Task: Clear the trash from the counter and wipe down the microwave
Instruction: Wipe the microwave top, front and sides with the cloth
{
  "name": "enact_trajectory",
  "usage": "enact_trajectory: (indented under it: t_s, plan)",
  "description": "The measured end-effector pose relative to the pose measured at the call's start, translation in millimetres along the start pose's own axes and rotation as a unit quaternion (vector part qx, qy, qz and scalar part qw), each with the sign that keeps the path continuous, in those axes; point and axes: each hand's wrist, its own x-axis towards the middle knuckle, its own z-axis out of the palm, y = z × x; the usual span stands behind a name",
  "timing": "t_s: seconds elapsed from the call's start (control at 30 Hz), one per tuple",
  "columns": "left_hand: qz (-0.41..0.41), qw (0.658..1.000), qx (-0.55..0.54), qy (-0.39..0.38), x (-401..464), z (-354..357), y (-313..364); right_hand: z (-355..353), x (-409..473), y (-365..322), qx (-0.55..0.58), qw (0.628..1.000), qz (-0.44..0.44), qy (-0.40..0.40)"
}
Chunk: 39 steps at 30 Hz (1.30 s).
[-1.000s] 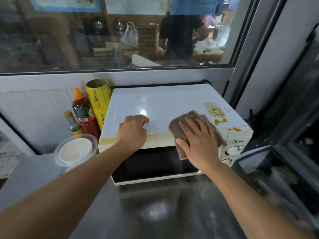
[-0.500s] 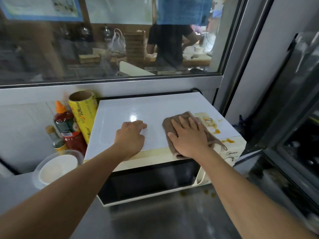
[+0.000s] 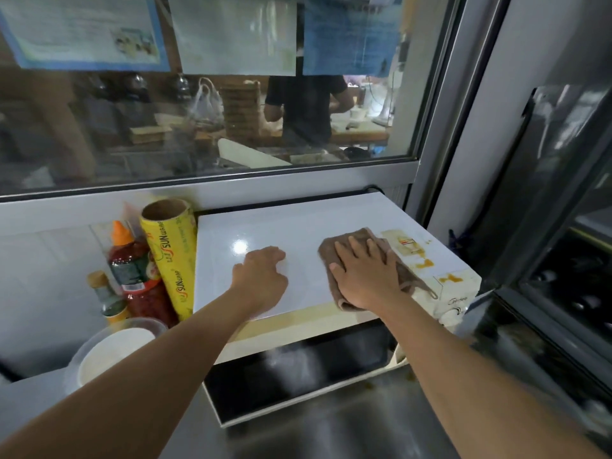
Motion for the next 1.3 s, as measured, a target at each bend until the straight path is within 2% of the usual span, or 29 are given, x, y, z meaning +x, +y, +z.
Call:
enact_trajectory:
  t_s: [0.13, 0.23, 0.43, 0.5, 0.63, 0.73, 0.8, 0.87, 0.93, 1.13, 1.3]
  plan:
    - [-0.041, 0.999, -0.003, 0.020, 22.1, 1.0, -1.8, 3.1, 6.8, -27.7, 0.008, 0.993, -0.112, 0.018]
    - [-0.062, 0.998, -0.007, 0.024, 40.5, 0.1, -1.7, 0.9, 34.7, -17.7, 0.017, 0.986, -0.162, 0.025]
    - [-0.106, 0.994, 0.008, 0.009, 75.7, -10.3, -6.2, -2.0, 102.0, 18.8, -0.001, 1.000, -0.016, -0.003]
    - [-0.118, 0.993, 0.001, 0.014, 82.5, -10.8, -8.6, -1.3, 104.0, -0.9, 0.007, 0.999, -0.032, -0.011]
    - [-0.120, 0.992, 0.023, 0.033, 92.3, -12.6, -8.3, 1.7, 105.3, -51.7, 0.021, 0.989, -0.144, 0.011]
    - [-0.121, 0.992, 0.026, 0.027, 101.1, -19.1, -9.2, 1.3, 118.6, -48.3, 0.029, 0.983, -0.179, 0.008]
    - [-0.123, 0.992, 0.026, 0.013, 105.3, -22.7, -10.1, 0.0, 129.6, -24.6, 0.031, 0.991, -0.131, 0.014]
    - [-0.117, 0.993, 0.028, 0.002, 108.9, -23.3, -9.9, -2.8, 140.4, -1.1, 0.021, 0.999, -0.045, 0.019]
    - [-0.110, 0.994, 0.026, 0.001, 110.4, -22.0, -11.2, -4.2, 145.3, 0.7, 0.014, 1.000, -0.005, 0.007]
    - [-0.120, 0.992, 0.000, 0.038, 111.6, -17.2, -17.8, 1.6, 158.3, -61.3, 0.049, 0.990, -0.135, 0.014]
    - [-0.140, 0.990, -0.007, 0.026, 118.4, -19.3, -13.8, 4.6, 174.6, -61.5, 0.064, 0.978, -0.194, 0.035]
